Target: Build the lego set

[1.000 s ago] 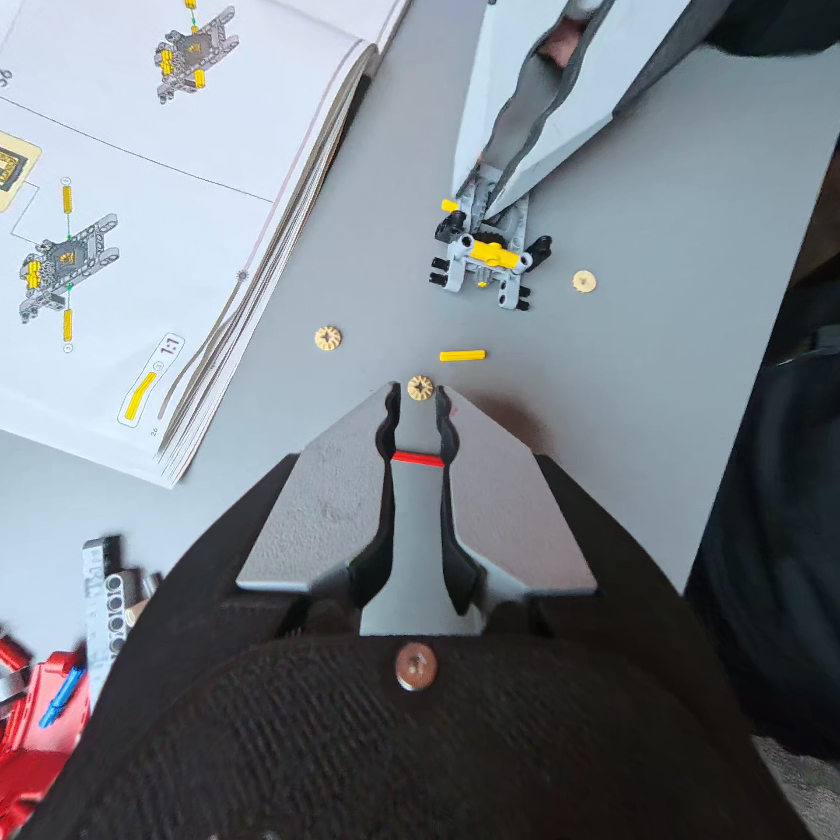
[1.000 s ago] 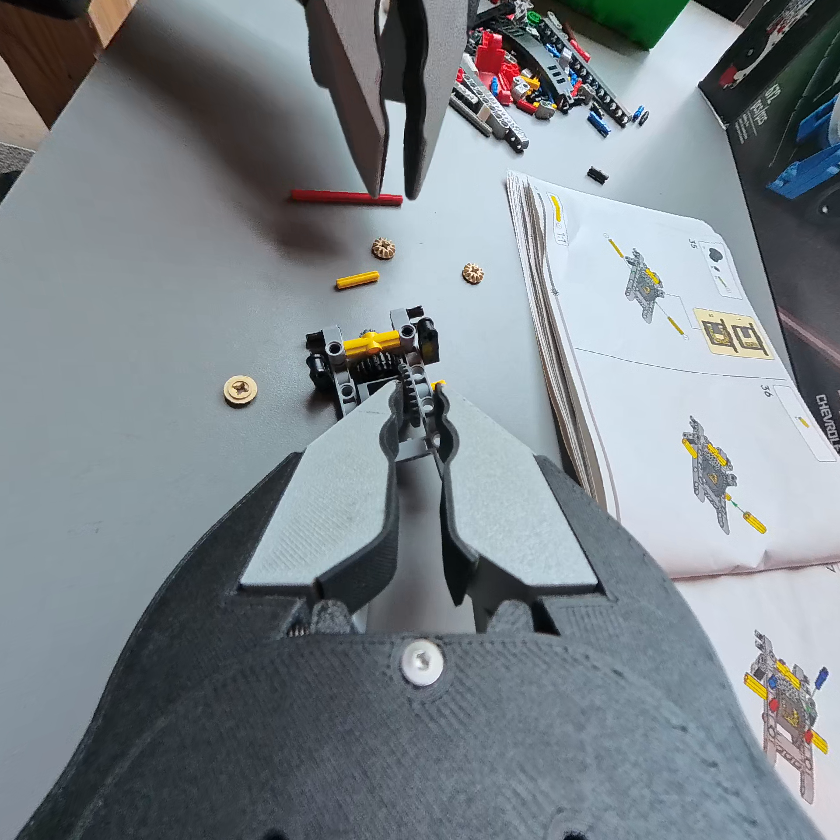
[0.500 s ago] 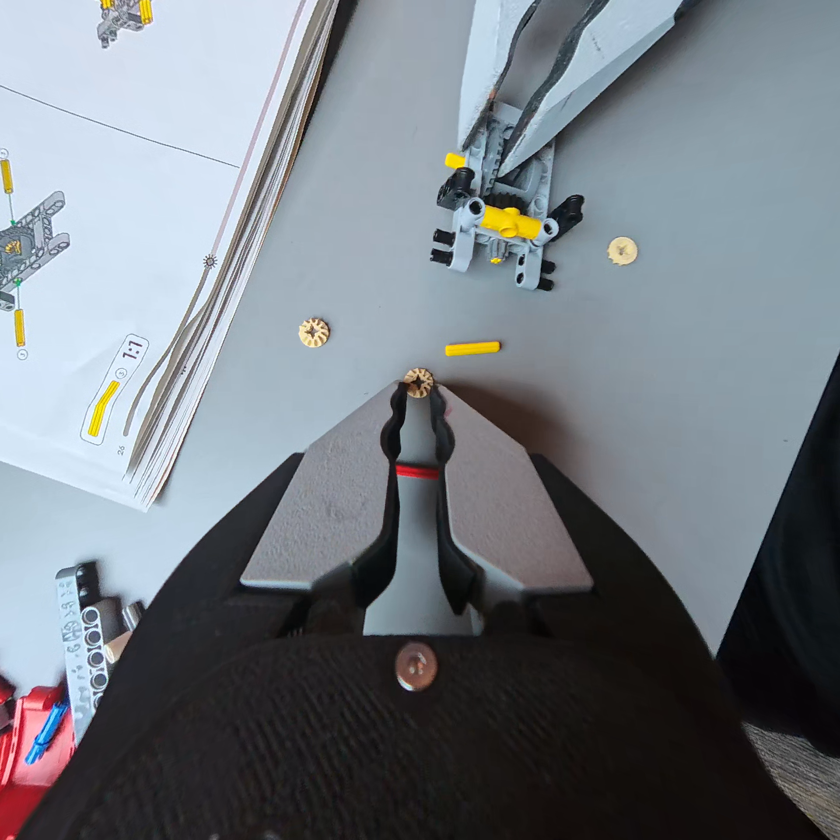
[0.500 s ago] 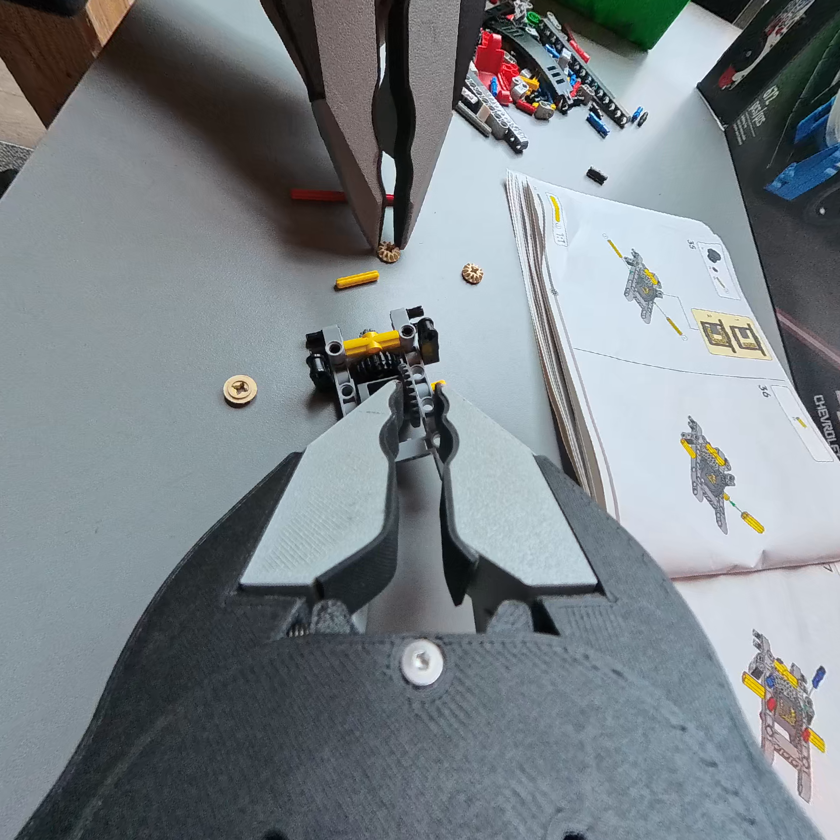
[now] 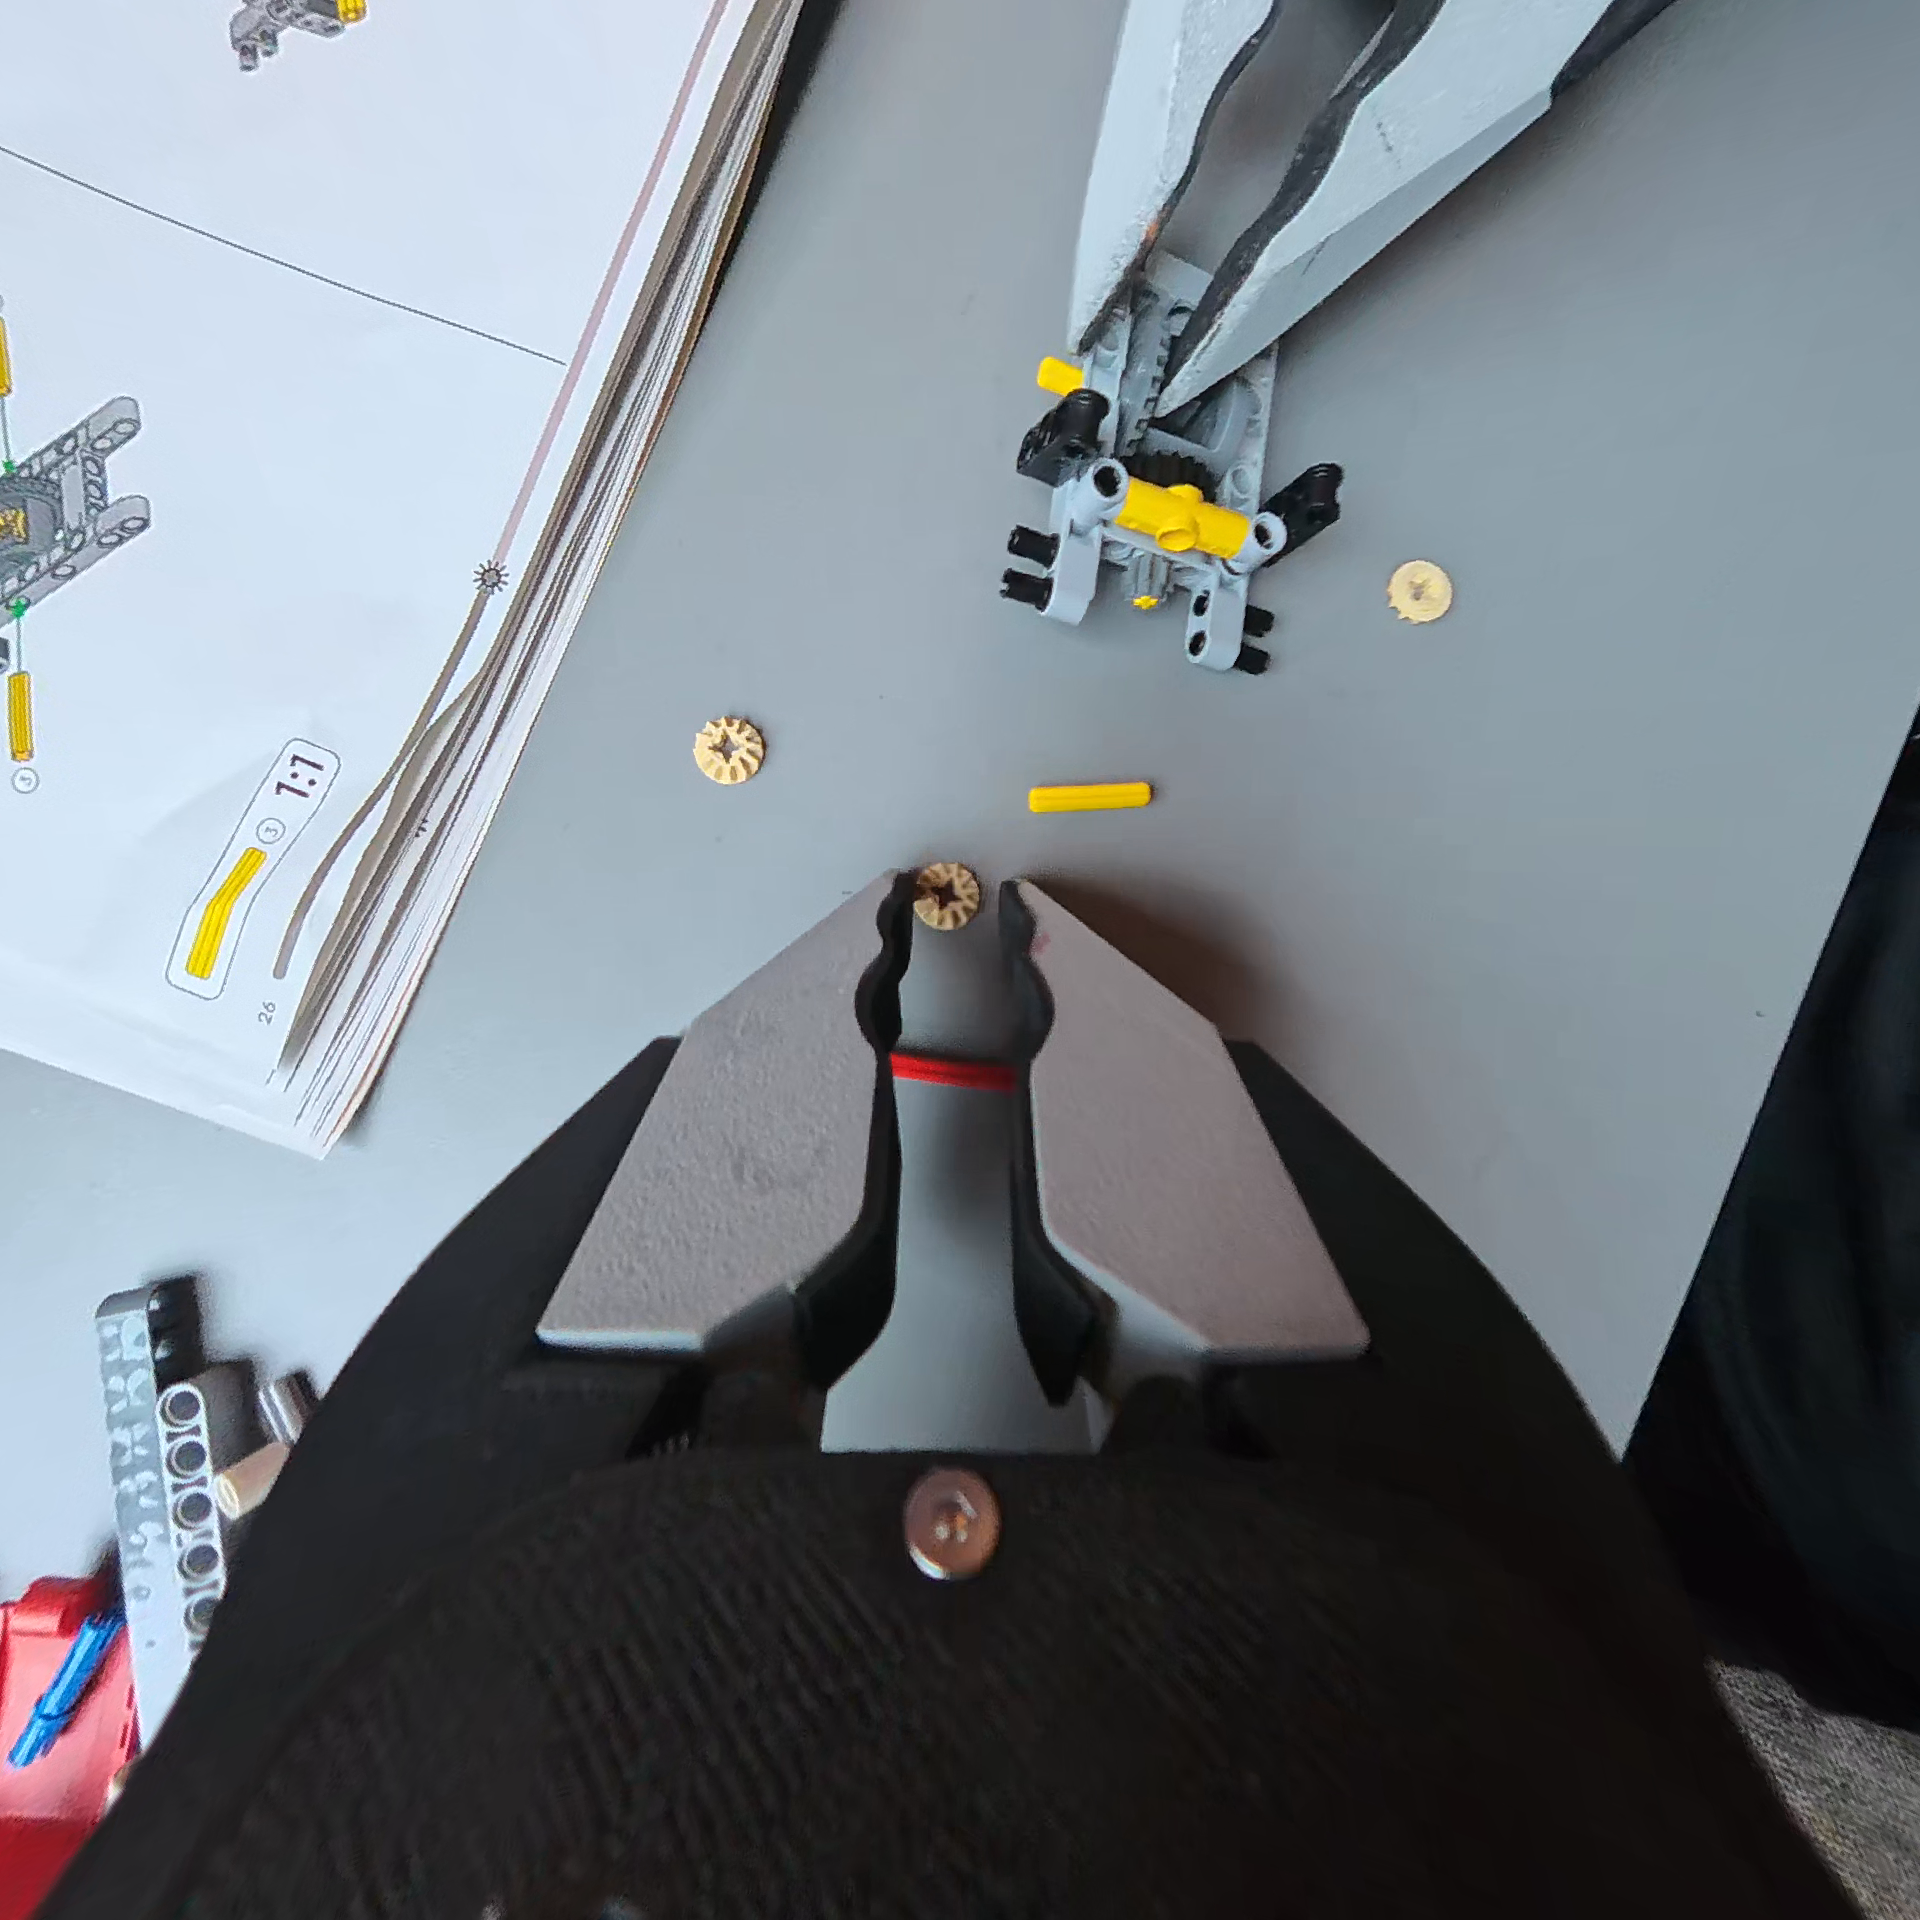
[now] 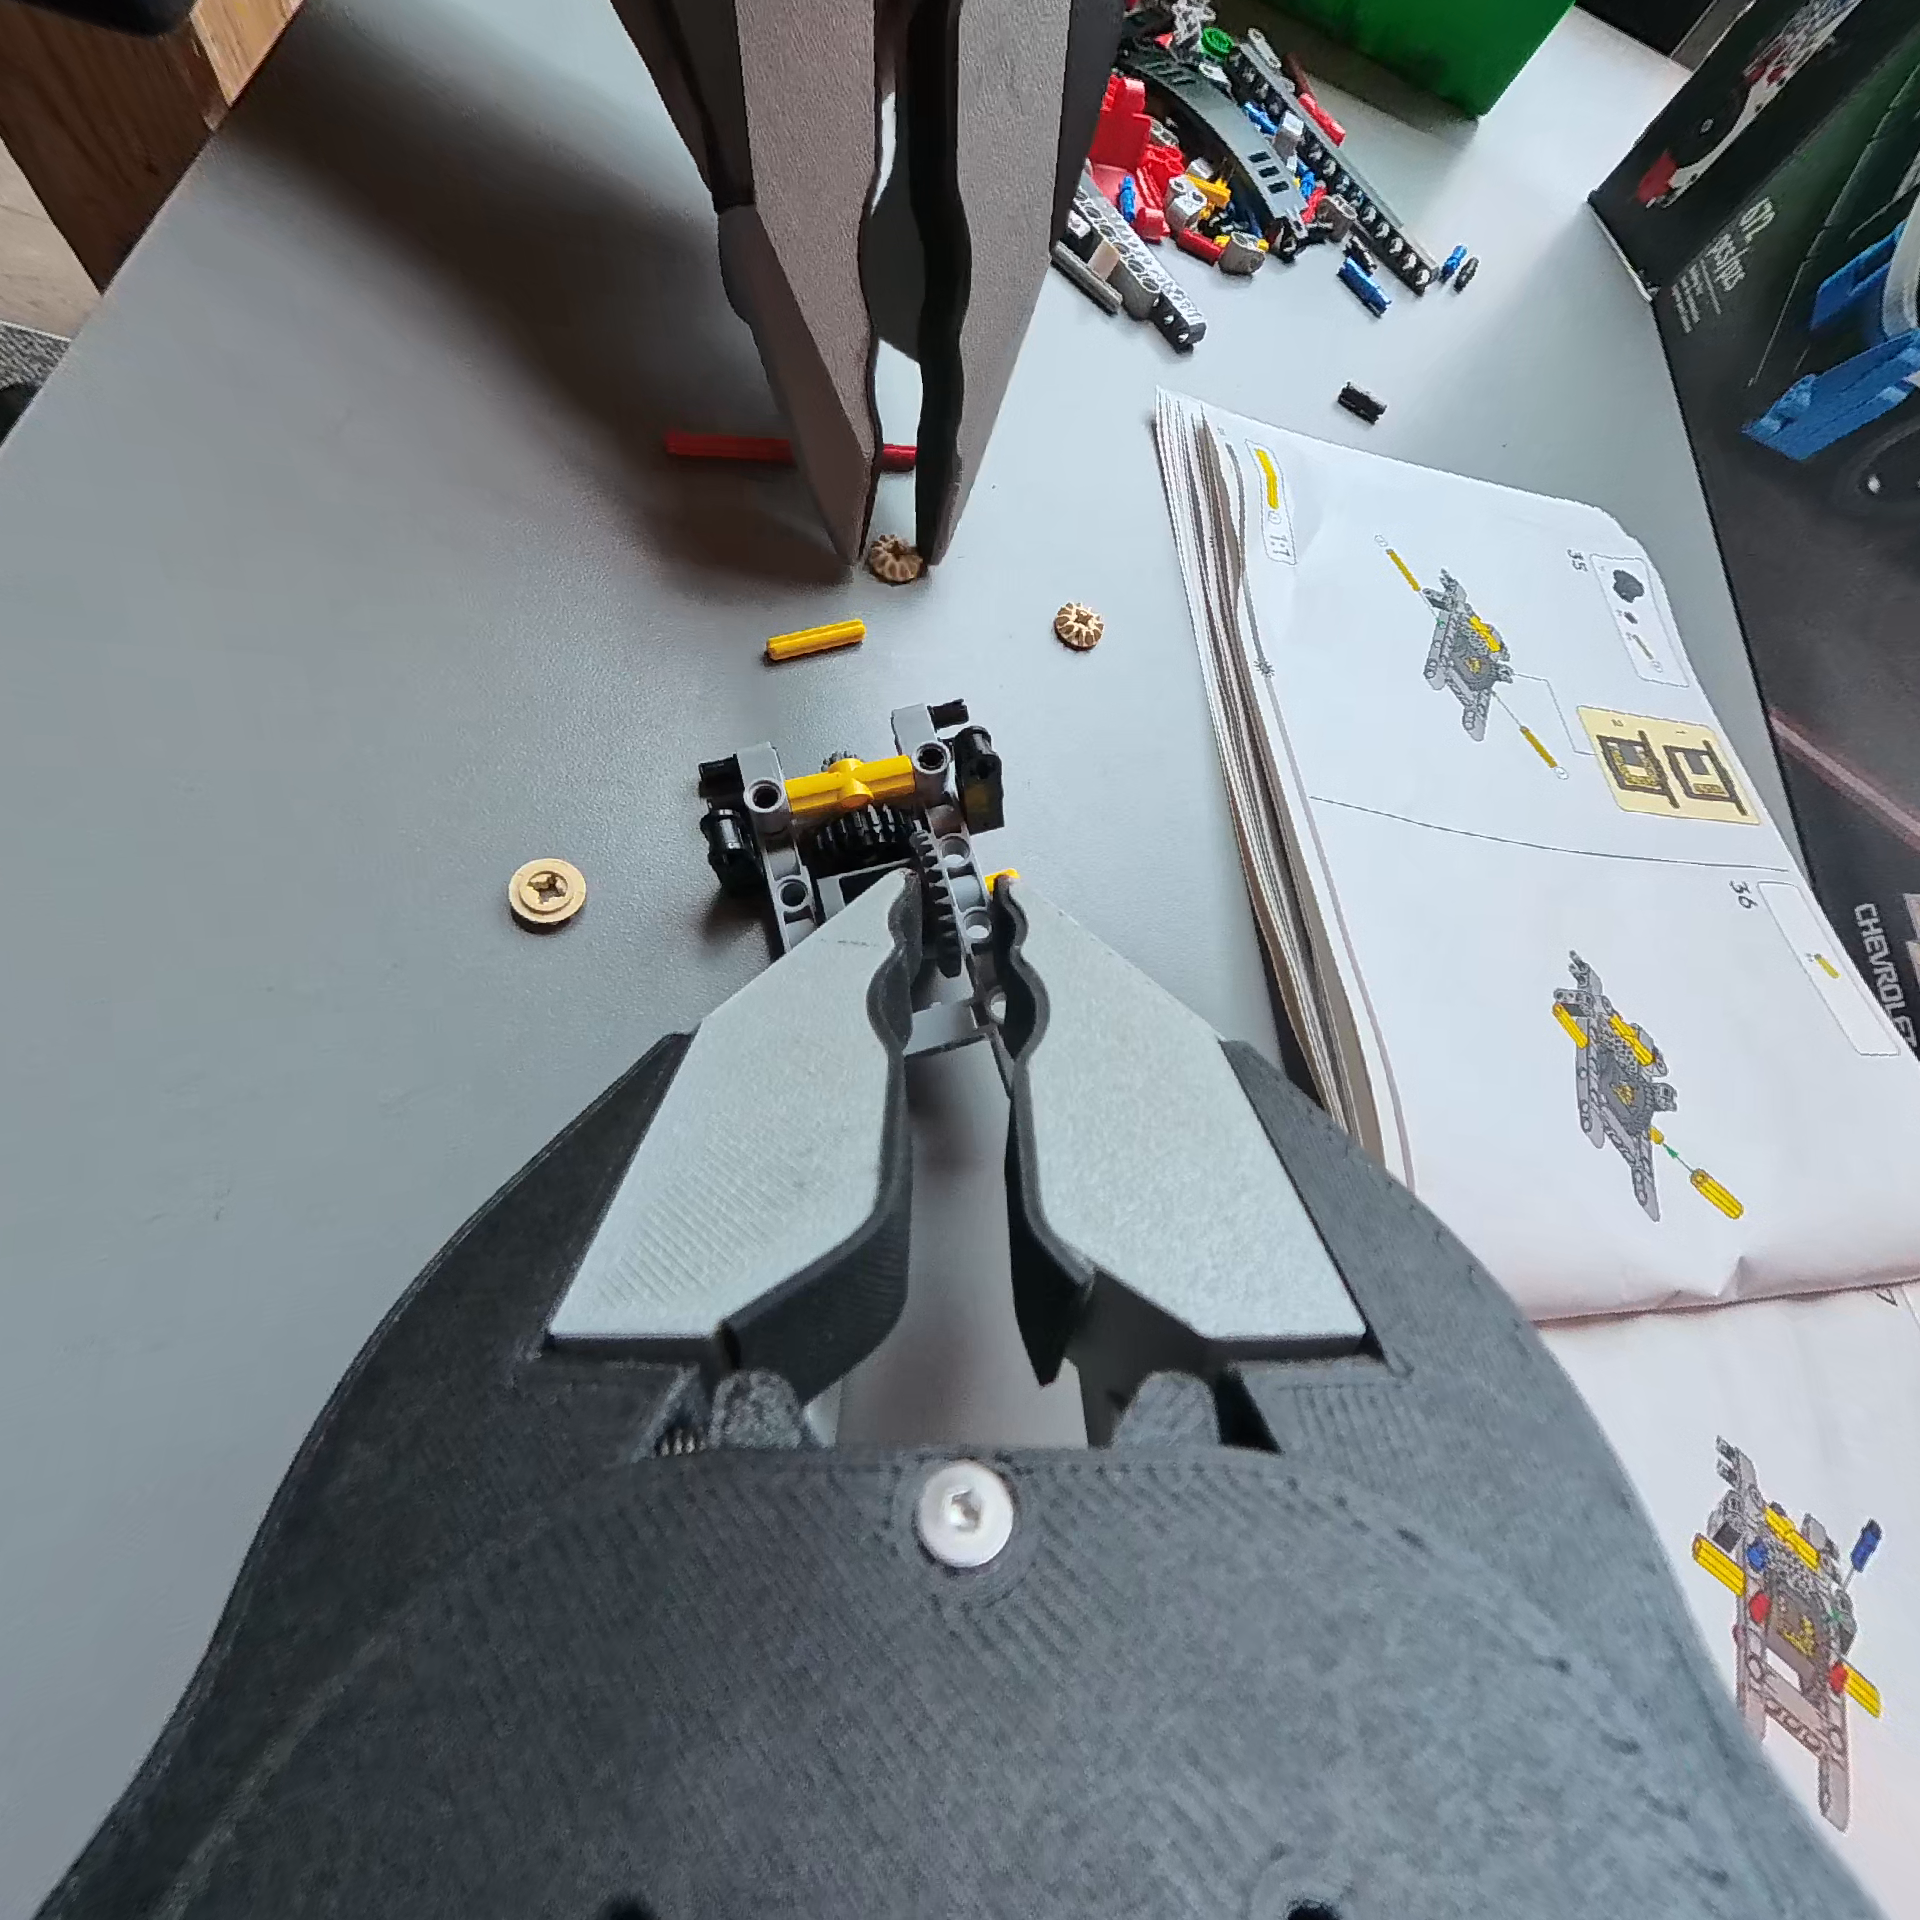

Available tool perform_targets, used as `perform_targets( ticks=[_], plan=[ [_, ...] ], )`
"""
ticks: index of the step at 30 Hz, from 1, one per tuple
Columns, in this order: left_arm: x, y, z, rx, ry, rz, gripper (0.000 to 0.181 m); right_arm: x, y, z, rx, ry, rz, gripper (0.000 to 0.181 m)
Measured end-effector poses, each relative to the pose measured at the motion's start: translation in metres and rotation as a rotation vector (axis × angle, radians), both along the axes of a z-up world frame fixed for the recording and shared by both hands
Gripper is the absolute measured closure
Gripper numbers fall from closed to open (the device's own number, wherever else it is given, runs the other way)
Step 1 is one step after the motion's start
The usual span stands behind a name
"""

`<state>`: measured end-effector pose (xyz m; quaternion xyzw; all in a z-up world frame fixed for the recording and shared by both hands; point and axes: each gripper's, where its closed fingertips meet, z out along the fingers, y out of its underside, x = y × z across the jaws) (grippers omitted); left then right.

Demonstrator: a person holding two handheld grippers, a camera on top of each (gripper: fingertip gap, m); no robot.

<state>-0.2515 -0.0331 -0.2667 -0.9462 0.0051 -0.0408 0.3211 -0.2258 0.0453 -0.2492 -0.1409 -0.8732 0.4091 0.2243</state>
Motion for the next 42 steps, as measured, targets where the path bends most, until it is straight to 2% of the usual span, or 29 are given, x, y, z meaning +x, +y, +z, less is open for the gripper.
perform_targets(
  ticks=[9,15,20,24,27,29,30,33,37,42],
  plan=[
    [-0.006,0.001,0.0,-0.015,0.073,0.007,0.172,0.0,0.0,0.0,0.002,0.002,-0.001,0.172],
    [-0.003,0.0,-0.001,-0.023,0.052,0.005,0.172,0.0,0.0,0.0,0.001,0.001,0.0,0.172],
    [-0.006,-0.003,0.005,-0.012,0.038,0.044,0.154,0.0,0.0,0.0,0.001,0.0,0.0,0.172],
    [0.02,0.007,0.028,0.038,0.038,-0.01,0.157,0.0,0.0,0.0,0.0,0.0,0.0,0.172],
    [0.066,0.026,0.039,0.079,-0.001,-0.128,0.158,0.0,0.0,0.0,-0.002,-0.005,0.001,0.172],
    [0.1,0.04,0.033,0.076,-0.035,-0.216,0.16,0.0,0.0,0.0,-0.002,-0.005,0.001,0.172],
    [0.105,0.045,0.026,0.054,-0.003,-0.23,0.16,0.0,0.0,0.0,-0.002,-0.004,0.001,0.172],
    [0.101,0.054,0.012,0.031,0.103,-0.229,0.16,0.0,0.0,0.0,0.002,0.002,-0.001,0.172],
    [0.105,0.055,0.0,-0.024,0.069,-0.248,0.165,0.001,0.0,0.0,0.003,0.003,0.0,0.172],
    [0.102,0.058,-0.002,0.007,0.042,-0.233,0.177,0.001,-0.001,0.0,0.003,0.005,0.002,0.172]
  ],
)
